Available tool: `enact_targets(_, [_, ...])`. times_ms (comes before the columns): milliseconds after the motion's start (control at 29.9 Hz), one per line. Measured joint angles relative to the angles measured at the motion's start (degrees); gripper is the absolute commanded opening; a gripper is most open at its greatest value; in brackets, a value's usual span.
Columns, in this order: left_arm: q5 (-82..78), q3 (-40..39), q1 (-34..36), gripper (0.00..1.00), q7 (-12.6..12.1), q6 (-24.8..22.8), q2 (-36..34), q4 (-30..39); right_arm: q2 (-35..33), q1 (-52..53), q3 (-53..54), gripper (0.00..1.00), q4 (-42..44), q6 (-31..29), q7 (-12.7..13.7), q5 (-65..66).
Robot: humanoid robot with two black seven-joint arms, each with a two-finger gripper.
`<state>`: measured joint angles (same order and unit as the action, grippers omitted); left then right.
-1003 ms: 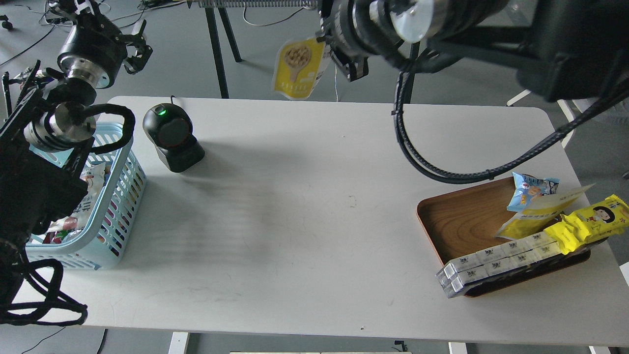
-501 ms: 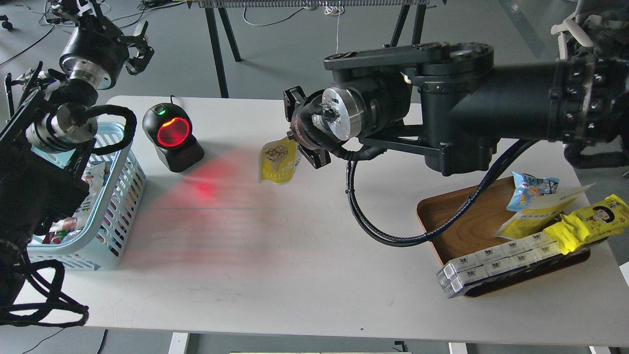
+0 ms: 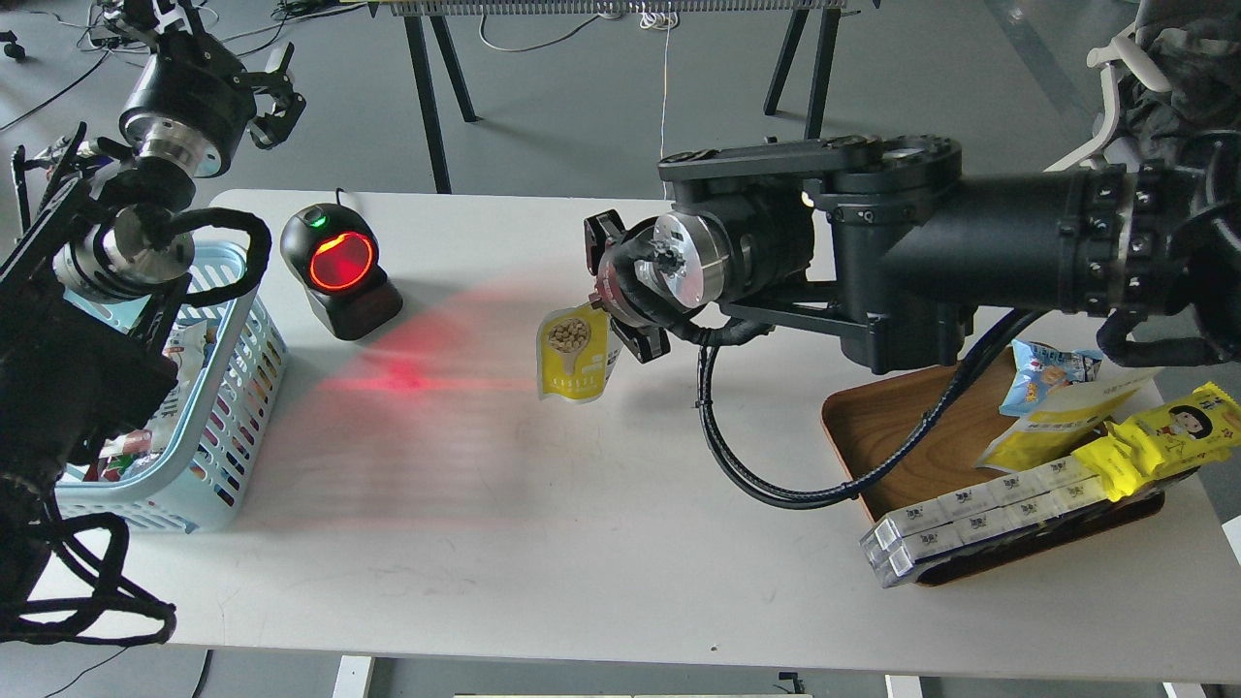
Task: Scan snack and place in basket
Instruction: 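Lower the yellow packet onto the table and open the right gripper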
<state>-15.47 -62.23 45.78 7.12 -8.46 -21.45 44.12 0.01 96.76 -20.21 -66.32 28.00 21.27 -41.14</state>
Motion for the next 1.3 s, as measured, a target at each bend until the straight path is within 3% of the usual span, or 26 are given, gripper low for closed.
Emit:
enact_targets(602, [0.0, -0.1, -0.1, 1.0, 0.1, -0.1, 0.0, 0.0, 0.0, -1.6, -0.4, 0.04, 0.0, 0.0, 0.1, 0.4])
enact_targets(836, [0.0, 0.0, -0.2, 1.0, 0.4, -0.1, 0.1, 0.0, 0.0, -2.0, -0.2, 0.41, 0.1, 0.0, 0.1, 1.2])
enact_targets(936, [0.0, 0.0, -0.2, 1.0, 0.4, -0.1, 0.1, 0.0, 0.0, -2.0, 0.3, 0.66, 0.0, 0.0, 0.1, 1.7])
enact_targets(1070, [0.0, 0.0, -0.5, 1.0, 0.5, -0.1, 0.1, -0.1, 0.0, -1.6, 0.9, 0.89, -0.1, 0.0, 0.0, 2.4])
enact_targets(1304, [0.0, 0.0, -0.6, 1.0, 0.0, 1.9, -0.7, -0.1, 0.0, 0.1, 4.3, 0.96, -1.4, 0.0, -0.3, 4.3])
